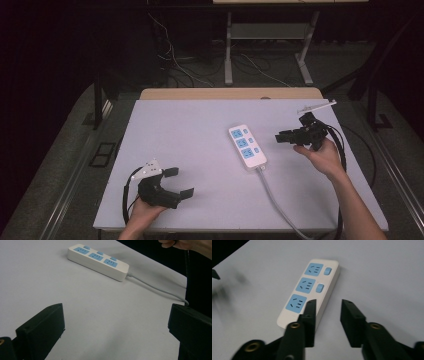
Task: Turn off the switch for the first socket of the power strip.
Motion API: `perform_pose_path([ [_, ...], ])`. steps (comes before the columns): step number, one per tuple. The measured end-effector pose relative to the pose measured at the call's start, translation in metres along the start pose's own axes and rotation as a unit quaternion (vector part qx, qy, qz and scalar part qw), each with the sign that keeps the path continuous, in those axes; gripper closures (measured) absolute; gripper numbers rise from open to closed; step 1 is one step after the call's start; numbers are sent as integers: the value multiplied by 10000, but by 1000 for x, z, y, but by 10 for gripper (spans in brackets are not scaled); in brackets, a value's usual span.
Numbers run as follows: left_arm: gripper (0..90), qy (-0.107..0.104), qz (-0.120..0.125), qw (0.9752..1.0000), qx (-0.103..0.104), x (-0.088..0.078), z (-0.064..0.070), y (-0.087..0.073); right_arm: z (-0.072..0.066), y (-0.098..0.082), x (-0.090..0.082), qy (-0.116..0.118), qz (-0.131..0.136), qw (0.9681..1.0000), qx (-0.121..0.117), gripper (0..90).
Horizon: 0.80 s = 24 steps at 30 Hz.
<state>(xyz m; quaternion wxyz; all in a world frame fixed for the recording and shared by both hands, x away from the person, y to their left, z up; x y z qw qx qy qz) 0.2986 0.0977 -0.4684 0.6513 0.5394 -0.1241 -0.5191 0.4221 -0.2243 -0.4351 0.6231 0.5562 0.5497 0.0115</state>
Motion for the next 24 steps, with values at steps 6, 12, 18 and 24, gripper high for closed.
perform_pose_path([
  [6, 0, -7, 11, 10000, 3, 0, 1, 0, 0, 0, -16, -205, 234, 9992, 235, 226],
  [12, 0, -9, 4, 10000, 13, 1, 1, 0, -4, -5, -32, -155, 437, 9983, 353, 1],
  [18, 0, -12, 1, 10000, -4, 1, 1, 0, -13, -14, -42, -120, 477, 9983, 312, 1],
  [24, 0, -13, 1, 10000, -8, 1, 2, 0, -24, -25, -48, -47, 539, 9982, 252, 1],
])
Point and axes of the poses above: each handheld gripper's, and its own axes: x roughly forward along the jaws, y roughly out of its top, z roughly to its right, the point moved 10 cm from there along x, roughly forward along the jaws, and after that the axes turned 6 degrees about -x, right-handed, at the moved point
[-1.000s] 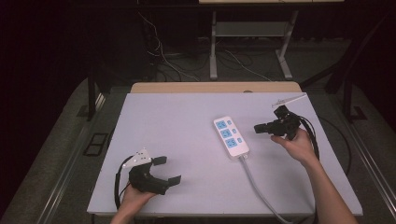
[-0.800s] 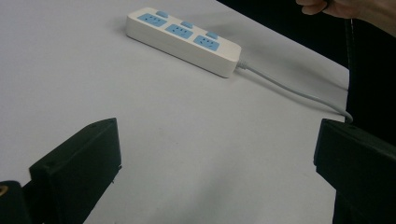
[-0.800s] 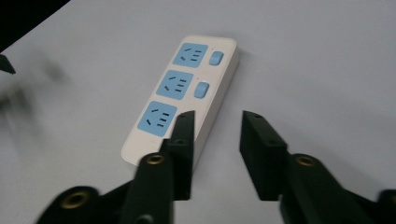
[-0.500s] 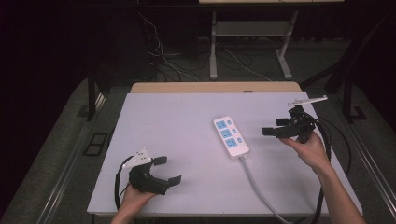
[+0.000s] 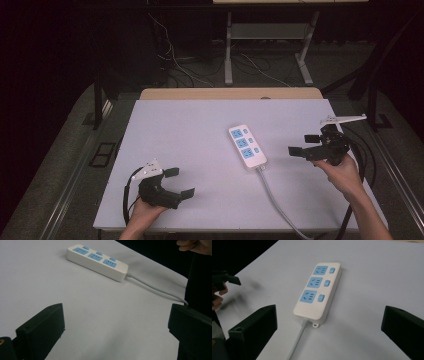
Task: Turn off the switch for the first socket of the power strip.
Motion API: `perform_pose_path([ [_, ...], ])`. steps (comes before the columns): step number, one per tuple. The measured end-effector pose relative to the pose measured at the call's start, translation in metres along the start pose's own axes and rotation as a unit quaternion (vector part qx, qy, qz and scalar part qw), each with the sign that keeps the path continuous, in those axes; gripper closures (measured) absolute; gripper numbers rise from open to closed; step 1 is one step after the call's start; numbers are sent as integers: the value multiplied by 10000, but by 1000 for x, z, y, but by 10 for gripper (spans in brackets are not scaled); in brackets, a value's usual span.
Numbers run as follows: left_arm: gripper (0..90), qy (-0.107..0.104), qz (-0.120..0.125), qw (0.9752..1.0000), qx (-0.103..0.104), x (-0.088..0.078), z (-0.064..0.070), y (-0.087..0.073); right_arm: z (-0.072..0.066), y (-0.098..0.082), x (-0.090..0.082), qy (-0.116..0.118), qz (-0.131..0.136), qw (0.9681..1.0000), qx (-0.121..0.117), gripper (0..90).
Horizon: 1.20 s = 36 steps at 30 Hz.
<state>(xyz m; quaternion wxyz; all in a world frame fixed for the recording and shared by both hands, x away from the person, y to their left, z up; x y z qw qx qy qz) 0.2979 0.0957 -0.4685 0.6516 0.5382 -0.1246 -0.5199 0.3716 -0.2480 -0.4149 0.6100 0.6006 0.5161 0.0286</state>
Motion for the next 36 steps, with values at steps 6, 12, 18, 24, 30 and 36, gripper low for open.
perform_pose_path([
  [6, 0, 5, 11, 10000, -3, 0, 0, 0, -6, -12, -4, 104, 55, 9999, 35, 1],
  [12, 0, 16, -4, 10000, -8, 0, -1, 0, -12, -25, -5, 166, 107, 9998, 64, 1],
  [18, 0, 13, 1, 10000, -12, 0, 0, 0, -19, -35, -5, 208, 189, 9996, 55, 2],
  [24, 0, 10, -2, 10000, -4, -1, 0, 0, -26, -45, -4, 241, 262, 9994, 21, 2],
  [30, 0, 12, 5, 10000, 6, -1, -1, 0, -30, -58, 0, 238, 343, 9991, 27, 2],
  [36, 0, 12, -3, 10000, 4, -1, -1, 0, -37, -71, 6, 301, 366, 9988, -83, 2],
])
Point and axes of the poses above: each handheld gripper's, and its own axes: x roughly forward along the jaws, y roughly out of its top, z roughly to its right, the point moved 10 cm from there along x, roughly forward along the jaws, and after that the axes turned 6 degrees about -x, right-handed, at the moved point
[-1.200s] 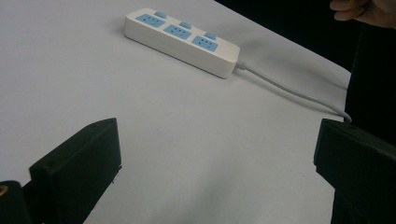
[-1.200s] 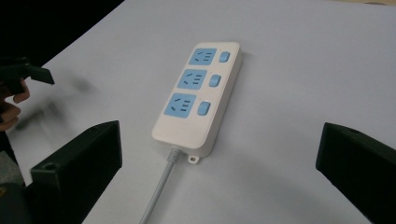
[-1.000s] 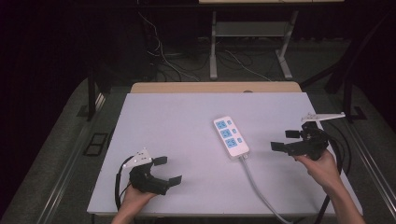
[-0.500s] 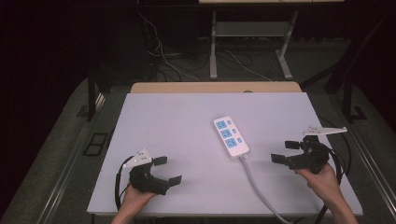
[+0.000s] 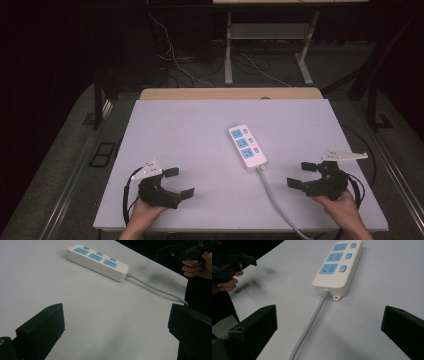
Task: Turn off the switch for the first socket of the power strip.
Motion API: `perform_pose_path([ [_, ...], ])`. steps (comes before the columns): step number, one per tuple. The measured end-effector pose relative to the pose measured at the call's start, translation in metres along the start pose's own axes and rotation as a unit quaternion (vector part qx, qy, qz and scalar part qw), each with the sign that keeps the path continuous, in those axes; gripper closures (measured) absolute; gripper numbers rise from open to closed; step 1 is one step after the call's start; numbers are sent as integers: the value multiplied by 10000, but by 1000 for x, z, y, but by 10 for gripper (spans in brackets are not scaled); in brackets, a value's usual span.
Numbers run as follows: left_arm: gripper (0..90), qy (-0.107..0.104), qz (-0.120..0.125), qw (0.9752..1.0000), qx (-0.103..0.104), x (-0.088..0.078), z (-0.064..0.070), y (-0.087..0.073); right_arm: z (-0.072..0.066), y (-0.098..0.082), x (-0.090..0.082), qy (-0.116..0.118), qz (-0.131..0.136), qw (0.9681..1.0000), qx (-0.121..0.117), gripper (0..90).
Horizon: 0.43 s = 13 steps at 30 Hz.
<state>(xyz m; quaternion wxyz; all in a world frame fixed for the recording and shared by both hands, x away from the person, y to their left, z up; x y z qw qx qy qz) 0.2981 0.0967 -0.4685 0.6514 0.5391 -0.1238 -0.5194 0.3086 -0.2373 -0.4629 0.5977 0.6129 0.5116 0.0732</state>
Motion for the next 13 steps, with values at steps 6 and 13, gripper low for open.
perform_pose_path([
  [6, 0, -4, 15, 10000, -16, 0, 0, 0, -6, -11, 4, -34, -107, 9999, -129, 2],
  [13, 0, -7, -13, 10000, -8, 0, 0, 0, -8, -19, 6, -68, -122, 9996, -255, 2],
])
Point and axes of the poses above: each handheld gripper's, and its own axes: x roughly forward along the jaws, y roughly out of its top, z roughly to its right, the point moved 10 cm from there along x, roughly forward along the jaws, and after that the axes turned 6 degrees about -x, right-handed, at the moved point
